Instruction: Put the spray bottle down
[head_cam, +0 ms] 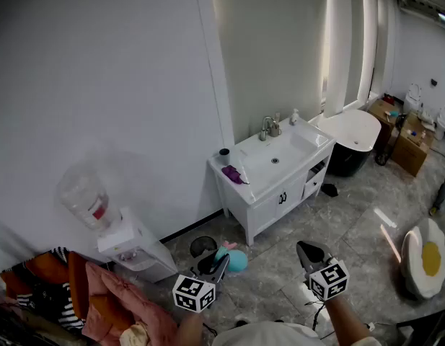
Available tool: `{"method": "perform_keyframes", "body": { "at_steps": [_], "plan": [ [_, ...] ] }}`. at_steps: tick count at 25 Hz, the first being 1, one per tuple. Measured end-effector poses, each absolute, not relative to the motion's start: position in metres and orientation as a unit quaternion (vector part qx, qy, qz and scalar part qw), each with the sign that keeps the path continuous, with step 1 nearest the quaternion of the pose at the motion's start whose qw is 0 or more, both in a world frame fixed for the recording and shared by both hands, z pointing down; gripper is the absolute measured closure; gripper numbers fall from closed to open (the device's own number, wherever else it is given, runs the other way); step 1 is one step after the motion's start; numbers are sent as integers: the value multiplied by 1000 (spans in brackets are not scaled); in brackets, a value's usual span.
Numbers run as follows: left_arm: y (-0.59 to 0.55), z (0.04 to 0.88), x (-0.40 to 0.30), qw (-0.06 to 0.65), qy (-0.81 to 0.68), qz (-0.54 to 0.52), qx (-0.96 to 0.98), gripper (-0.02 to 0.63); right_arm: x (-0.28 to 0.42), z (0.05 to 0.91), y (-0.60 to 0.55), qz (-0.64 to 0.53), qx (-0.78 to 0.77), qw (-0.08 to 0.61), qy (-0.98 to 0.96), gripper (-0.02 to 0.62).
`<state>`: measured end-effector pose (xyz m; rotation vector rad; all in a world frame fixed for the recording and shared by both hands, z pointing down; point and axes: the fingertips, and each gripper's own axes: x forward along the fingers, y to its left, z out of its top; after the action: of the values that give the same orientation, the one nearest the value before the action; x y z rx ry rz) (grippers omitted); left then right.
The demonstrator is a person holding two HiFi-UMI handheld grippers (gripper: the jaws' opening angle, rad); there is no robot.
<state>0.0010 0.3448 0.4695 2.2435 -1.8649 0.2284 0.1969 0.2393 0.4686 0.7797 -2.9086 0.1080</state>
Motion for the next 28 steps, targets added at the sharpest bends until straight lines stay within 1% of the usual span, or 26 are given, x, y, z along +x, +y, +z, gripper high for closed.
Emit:
{"method": "perform_keyframes", "body": {
  "at_steps": [16, 28],
  "plan": [
    [360, 472, -7, 109, -630, 68, 765, 505, 190, 470, 255, 49, 271, 63, -959, 584],
    [378, 487, -35, 119, -621, 65, 772, 505, 157, 483, 280, 54, 276, 72, -957, 584]
  ]
}}
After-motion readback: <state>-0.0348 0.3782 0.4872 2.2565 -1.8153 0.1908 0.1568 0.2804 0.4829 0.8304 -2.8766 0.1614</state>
